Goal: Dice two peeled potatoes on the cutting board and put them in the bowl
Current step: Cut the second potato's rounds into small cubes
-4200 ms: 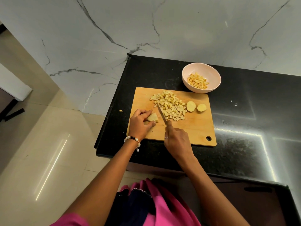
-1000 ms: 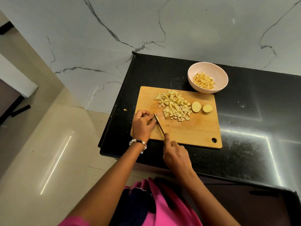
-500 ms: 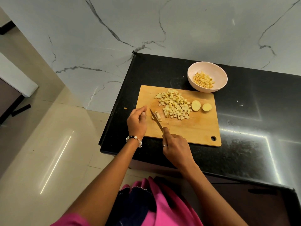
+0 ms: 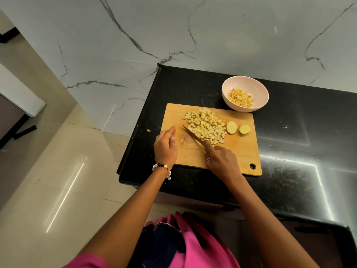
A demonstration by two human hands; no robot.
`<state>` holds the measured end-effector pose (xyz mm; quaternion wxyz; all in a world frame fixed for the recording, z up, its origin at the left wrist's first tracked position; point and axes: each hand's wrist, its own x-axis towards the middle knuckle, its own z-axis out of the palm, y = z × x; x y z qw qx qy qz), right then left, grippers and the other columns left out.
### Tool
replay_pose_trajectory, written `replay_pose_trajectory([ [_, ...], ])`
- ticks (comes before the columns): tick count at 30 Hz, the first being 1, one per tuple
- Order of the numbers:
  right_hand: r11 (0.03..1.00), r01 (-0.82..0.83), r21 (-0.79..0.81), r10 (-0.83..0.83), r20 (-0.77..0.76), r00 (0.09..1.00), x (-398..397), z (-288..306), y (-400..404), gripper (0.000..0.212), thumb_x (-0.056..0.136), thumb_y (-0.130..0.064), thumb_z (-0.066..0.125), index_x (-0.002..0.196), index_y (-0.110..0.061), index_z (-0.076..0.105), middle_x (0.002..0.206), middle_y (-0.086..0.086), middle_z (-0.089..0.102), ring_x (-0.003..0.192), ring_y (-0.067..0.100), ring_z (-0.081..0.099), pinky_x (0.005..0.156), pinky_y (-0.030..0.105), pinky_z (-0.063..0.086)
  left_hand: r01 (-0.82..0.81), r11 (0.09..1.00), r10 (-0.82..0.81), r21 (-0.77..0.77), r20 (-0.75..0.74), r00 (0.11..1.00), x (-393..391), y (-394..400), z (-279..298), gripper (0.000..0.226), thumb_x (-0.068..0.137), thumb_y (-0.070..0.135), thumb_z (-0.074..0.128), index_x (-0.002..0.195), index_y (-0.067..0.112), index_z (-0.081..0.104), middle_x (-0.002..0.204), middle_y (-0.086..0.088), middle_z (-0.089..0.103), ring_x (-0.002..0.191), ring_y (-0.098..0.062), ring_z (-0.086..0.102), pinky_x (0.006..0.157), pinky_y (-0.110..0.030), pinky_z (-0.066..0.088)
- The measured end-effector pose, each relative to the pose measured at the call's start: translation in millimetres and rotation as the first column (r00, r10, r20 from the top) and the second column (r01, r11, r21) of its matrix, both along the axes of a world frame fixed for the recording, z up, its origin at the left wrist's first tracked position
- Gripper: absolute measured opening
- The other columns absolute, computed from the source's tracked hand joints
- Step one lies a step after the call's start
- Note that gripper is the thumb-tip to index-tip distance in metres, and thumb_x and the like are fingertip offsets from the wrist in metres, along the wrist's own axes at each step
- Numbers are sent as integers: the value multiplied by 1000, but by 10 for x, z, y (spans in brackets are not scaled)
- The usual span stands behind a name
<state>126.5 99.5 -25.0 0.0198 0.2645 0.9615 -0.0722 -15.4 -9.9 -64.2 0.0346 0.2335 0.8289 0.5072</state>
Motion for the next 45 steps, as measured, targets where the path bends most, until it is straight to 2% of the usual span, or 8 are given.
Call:
replay_pose_trajectory([
  [8,997,63,-42,-65,-46,997,-160,-30,74,51,97,-23,39,146,-26,28,97,13,61,79,32,57,58,33,38,8,997,-11,-80,-30,999,11,-5,10,41,92,-1,47,129,15,57,118,0,62,108,-13,51,81,-5,33],
  [13,985,22,169,12,-196,981,8,20,184,50,83,-14,67,131,-23,55,74,10,55,57,23,40,45,25,21,77,989,-84,-127,-51,995,49,3,42,52,91,-2,48,138,21,47,124,-5,54,111,-20,44,89,-30,46],
  [16,957,-6,290,63,-188,980,97,31,290,51,73,-7,75,120,-25,65,77,11,56,62,26,50,49,28,26,182,948,-248,-262,-247,937,149,65,108,75,83,-8,48,143,34,36,133,-9,45,112,-28,41,83,-35,48],
  [22,944,16,329,58,-215,975,221,89,368,49,75,-7,73,118,-29,65,87,12,60,76,29,56,59,35,30,113,717,-461,-688,-345,818,192,267,216,72,91,9,47,143,50,21,155,-2,13,133,-30,21,103,-47,25],
  [26,969,130,212,-59,-313,948,386,35,464,47,76,-7,73,117,-30,66,85,8,59,75,28,55,58,34,32,10,741,-327,-671,-348,878,118,415,251,63,88,11,55,143,34,34,150,-7,24,133,-29,24,104,-48,24],
  [32,917,302,-260,-396,-514,761,543,-23,603,35,89,-15,64,124,-14,63,79,11,62,72,31,57,57,38,42,148,889,-310,-434,-330,892,312,926,398,26,88,18,59,111,26,68,116,4,61,118,-21,43,95,-44,21],
  [39,788,372,-490,-610,-541,579,640,-1,738,31,92,-16,61,119,-4,64,106,15,70,92,29,65,79,44,52,346,562,-653,-751,-146,743,400,1585,504,66,86,35,64,143,31,33,145,7,41,137,-18,26,109,-55,12],
  [45,750,379,-542,-651,-502,569,692,-5,797,31,92,-18,61,119,-4,64,110,11,69,100,23,64,85,34,51,326,504,-717,-800,-177,674,372,1709,506,70,83,43,66,143,30,34,141,5,45,136,-19,28,108,-56,11],
])
